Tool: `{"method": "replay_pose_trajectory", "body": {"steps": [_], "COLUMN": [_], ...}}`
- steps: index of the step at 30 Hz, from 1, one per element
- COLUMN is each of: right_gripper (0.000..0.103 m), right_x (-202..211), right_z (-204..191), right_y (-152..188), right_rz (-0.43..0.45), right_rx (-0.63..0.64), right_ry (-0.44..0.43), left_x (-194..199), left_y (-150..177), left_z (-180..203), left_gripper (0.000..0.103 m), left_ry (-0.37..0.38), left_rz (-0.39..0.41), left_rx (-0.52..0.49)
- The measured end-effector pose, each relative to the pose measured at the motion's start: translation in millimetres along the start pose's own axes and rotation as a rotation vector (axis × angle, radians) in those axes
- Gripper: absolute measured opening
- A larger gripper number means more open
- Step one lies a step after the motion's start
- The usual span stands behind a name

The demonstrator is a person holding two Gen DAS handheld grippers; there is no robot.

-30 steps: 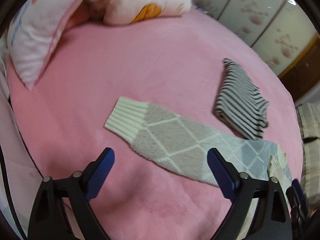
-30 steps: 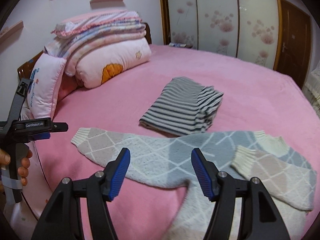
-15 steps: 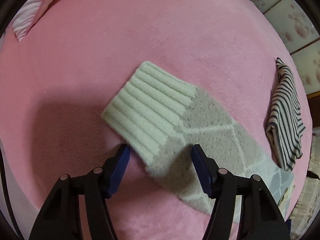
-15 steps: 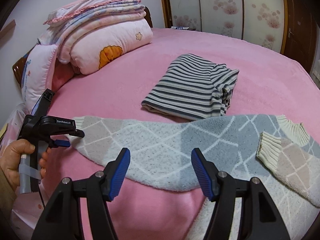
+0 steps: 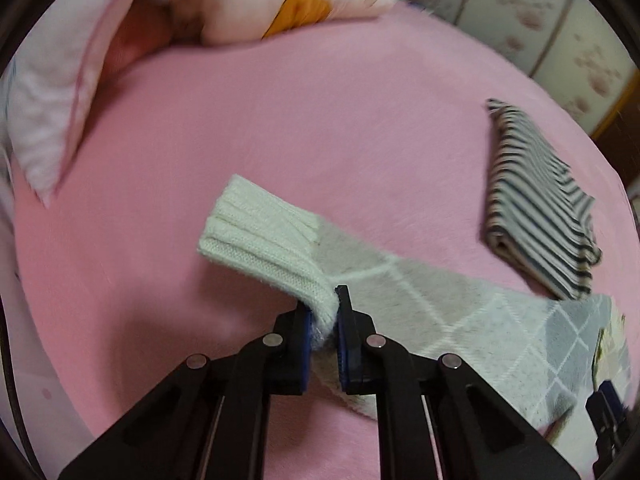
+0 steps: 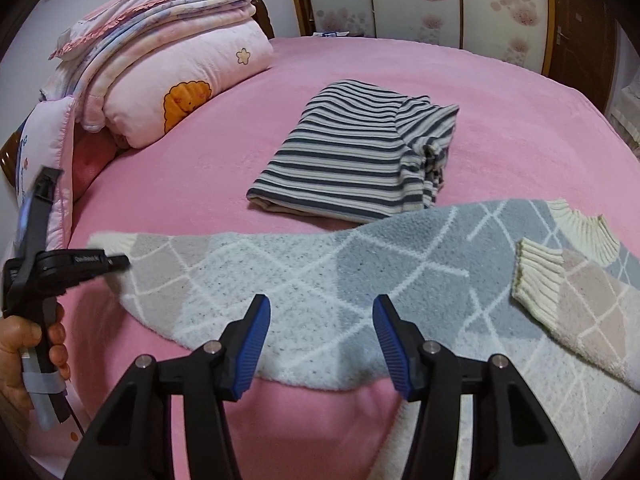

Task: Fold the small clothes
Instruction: 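Grasp the other cuff with the left tool and fold it across the body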

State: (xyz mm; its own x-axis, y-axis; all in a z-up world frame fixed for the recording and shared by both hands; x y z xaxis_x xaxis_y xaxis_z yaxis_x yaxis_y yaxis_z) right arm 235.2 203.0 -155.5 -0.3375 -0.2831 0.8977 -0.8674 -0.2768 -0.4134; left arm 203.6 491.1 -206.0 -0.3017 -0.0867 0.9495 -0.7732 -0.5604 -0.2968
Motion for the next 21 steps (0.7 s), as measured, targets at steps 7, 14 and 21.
{"method": "replay_pose_trajectory", "body": {"steps": [7,14,21], "right_gripper": [0.053,0.053,0.053], "right_x": [36,90,134], "right_z": [27,93,184], "right_y": [10,43,103], "right_rz": [0.035,0.093,0.117], "right_rx": [-0.019,-0.1,-0.203], "right_ry": [0.018,0.059,0.186], "left_x": [81,164,138], "left_y": [32,100,169], "left_z": [84,216,322], "left_gripper": [0.008,0.008,0.009], "left_ry": [0.07,0.241,0.37], "left_rz": [0.123,0.216,0.093], "left_rx": [-0.214,-0.473,-0.577]}}
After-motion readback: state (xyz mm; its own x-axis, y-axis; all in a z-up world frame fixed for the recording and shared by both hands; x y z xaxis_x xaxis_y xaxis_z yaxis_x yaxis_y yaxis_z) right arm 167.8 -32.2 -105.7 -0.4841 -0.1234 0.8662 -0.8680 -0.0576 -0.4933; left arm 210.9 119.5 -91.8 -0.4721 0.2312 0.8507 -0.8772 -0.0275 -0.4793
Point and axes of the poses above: each gripper's, at about its wrist camera, not at the fingertips, and x roughly against the way its jaws point, z to its right, y to its underside, the point moved 1 cm from there along -x, roughly the way its jaws point, and after that the axes turned 10 degrees about -z, right-handed, at the moved point
